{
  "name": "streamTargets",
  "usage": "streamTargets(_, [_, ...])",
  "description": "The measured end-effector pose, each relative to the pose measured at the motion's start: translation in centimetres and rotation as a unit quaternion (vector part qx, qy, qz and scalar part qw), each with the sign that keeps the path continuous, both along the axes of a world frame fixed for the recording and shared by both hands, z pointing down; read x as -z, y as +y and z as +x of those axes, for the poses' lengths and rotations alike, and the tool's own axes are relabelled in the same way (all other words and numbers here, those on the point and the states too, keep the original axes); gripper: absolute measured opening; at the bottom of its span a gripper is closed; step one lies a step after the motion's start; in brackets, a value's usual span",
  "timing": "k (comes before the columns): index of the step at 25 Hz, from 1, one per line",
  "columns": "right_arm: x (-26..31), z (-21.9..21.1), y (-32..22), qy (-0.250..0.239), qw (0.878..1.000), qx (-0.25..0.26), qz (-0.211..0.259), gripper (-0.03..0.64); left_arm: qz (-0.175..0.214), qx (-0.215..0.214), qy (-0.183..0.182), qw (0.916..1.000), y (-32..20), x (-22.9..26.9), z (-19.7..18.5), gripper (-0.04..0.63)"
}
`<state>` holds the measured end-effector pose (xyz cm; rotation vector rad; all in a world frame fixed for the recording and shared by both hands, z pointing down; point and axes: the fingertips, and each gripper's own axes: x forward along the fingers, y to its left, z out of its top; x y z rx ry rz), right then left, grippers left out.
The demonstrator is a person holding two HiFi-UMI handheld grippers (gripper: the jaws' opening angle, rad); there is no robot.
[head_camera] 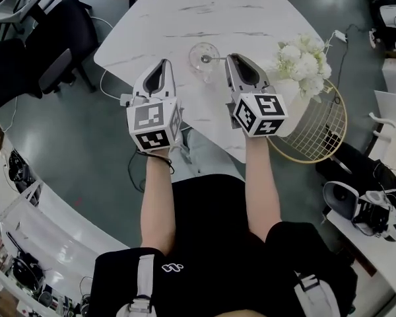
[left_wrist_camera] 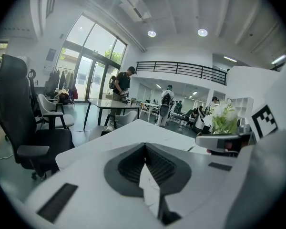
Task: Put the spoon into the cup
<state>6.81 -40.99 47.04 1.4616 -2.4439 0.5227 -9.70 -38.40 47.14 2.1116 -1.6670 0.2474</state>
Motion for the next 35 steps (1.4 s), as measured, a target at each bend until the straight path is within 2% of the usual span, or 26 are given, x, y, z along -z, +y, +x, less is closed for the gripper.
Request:
streamTargets(8, [-3.6, -2.2, -1.4, 0.017, 0.999, 0.019, -0.043, 0.048, -0.022, 0.021, 0.006, 0.9995, -0.2, -1.4, -1.6, 0.015])
streamTargets(18, [-7.1, -3.6, -1.7, 0.039, 0.995, 0.042, -0.078, 0.048, -0.031, 0.026, 0.002, 0.9992, -0.9, -2.0, -0.9, 0.015])
streamTargets(30, [-8.4, -3.3, -2.1, 0.055, 0.994, 0.037, -0.084, 0.054, -0.041, 0.044, 0.009, 0.9981, -0.5, -2.7, -1.6, 0.015])
streamTargets(32, [-8.6, -3.0, -2.1, 0.065, 0.994, 0.035, -0.083, 0.069, -0.041, 0.044, 0.008, 0.9982, -0.5, -2.7, -1.5, 0.015])
streamTargets(35, [-9.0, -2.7, -2.0, 0.073, 0.993, 0.031, -0.087, 0.132, -0.041, 0.043, 0.009, 0.9982, -0.4, -2.7, -1.4, 0.015])
